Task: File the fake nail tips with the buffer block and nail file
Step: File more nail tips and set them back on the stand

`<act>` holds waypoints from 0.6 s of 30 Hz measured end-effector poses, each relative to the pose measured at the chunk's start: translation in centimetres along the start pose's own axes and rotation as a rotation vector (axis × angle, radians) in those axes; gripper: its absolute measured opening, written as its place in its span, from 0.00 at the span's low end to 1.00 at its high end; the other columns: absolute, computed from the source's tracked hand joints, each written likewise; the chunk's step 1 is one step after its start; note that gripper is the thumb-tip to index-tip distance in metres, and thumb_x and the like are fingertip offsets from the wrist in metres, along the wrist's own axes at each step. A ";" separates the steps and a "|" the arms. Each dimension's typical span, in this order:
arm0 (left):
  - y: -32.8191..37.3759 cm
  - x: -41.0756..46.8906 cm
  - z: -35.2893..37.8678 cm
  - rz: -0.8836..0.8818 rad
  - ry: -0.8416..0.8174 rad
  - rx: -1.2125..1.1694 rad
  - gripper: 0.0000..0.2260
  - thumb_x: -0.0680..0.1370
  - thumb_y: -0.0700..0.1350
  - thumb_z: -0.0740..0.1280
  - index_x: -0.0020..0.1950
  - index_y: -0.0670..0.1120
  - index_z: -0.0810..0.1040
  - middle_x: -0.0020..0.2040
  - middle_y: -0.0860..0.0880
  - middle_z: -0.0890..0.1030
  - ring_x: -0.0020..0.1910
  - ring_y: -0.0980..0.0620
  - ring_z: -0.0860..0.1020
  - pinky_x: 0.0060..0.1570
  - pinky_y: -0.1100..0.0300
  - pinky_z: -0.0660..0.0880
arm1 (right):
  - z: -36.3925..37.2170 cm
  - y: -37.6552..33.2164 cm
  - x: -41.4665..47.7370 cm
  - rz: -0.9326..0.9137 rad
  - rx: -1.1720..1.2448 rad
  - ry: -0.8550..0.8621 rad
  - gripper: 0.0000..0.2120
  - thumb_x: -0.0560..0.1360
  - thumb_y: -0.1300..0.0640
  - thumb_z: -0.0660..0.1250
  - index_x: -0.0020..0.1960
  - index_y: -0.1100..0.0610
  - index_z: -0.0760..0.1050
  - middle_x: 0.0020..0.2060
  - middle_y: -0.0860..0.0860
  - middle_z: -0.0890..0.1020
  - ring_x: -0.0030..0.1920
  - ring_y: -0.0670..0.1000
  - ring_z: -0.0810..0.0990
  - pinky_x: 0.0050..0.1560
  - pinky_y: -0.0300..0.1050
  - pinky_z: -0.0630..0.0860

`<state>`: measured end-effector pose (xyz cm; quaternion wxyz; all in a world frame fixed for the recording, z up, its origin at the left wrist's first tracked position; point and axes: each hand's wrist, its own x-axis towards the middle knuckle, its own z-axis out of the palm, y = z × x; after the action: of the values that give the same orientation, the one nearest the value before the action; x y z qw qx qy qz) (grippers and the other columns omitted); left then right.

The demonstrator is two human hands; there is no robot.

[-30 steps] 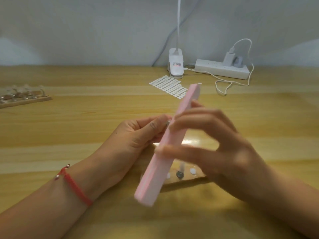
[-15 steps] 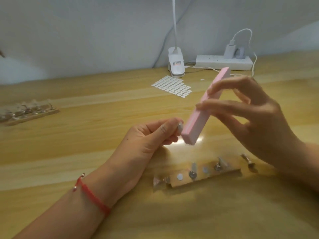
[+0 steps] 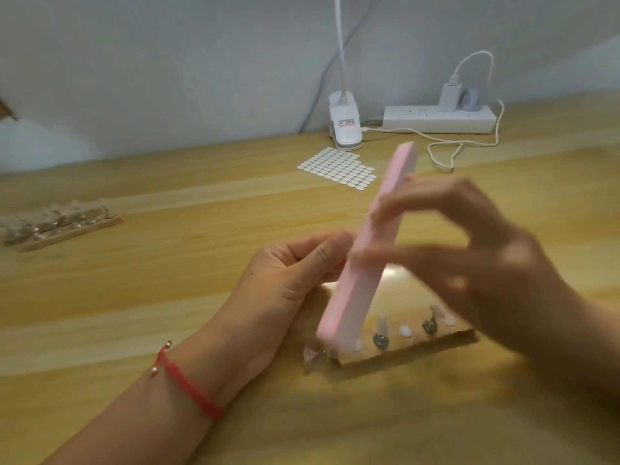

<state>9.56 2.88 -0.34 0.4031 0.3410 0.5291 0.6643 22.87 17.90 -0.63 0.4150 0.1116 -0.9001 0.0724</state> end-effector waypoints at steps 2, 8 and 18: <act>-0.2 0.1 0.1 0.018 0.045 0.065 0.14 0.62 0.55 0.74 0.43 0.50 0.87 0.34 0.54 0.82 0.31 0.62 0.76 0.33 0.71 0.71 | -0.7 1.6 0.2 0.156 -0.033 0.050 0.15 0.77 0.63 0.68 0.63 0.56 0.73 0.55 0.56 0.76 0.57 0.63 0.77 0.62 0.59 0.75; -0.3 0.0 0.2 0.018 0.042 0.049 0.14 0.63 0.55 0.70 0.43 0.49 0.87 0.33 0.55 0.83 0.29 0.61 0.77 0.28 0.72 0.70 | 0.2 0.1 -0.2 -0.054 0.014 -0.032 0.23 0.75 0.67 0.70 0.65 0.48 0.76 0.58 0.55 0.75 0.62 0.56 0.73 0.69 0.51 0.69; -0.7 0.7 -0.8 0.038 0.061 -0.132 0.22 0.52 0.62 0.81 0.40 0.52 0.87 0.34 0.55 0.82 0.34 0.61 0.78 0.39 0.70 0.76 | -2.8 8.0 -2.1 0.450 -0.248 0.138 0.18 0.74 0.69 0.71 0.63 0.65 0.76 0.54 0.66 0.75 0.56 0.61 0.73 0.59 0.34 0.65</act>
<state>8.65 3.21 -1.22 0.3957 0.3033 0.4897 0.7153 24.19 26.58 -0.75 0.4592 -0.1483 -0.8738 0.0597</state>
